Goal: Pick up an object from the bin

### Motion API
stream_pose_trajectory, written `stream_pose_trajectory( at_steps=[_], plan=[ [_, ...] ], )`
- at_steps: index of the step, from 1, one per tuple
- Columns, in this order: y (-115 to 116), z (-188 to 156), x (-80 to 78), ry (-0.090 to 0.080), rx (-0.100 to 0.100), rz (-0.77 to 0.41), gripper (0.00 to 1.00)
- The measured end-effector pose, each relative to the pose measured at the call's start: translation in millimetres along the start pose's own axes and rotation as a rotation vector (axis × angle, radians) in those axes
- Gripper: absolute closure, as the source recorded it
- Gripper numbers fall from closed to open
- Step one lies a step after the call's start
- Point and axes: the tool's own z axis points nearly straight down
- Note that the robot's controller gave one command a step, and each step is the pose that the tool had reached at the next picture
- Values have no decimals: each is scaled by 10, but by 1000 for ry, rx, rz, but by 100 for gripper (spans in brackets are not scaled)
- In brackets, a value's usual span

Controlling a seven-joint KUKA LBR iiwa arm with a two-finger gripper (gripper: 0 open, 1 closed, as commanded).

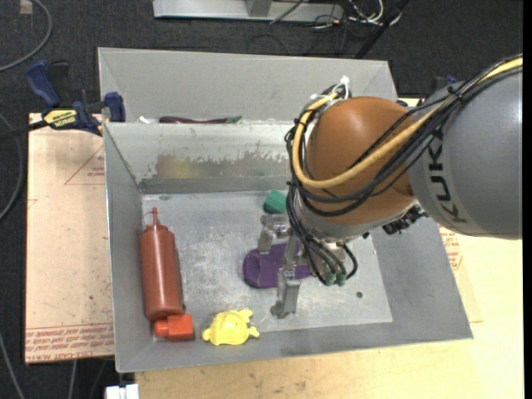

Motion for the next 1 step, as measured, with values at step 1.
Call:
stream_pose_trajectory(
  at_steps=[1],
  plan=[
    [-7,-40,-17,-8,-1,4,0]
  ],
)
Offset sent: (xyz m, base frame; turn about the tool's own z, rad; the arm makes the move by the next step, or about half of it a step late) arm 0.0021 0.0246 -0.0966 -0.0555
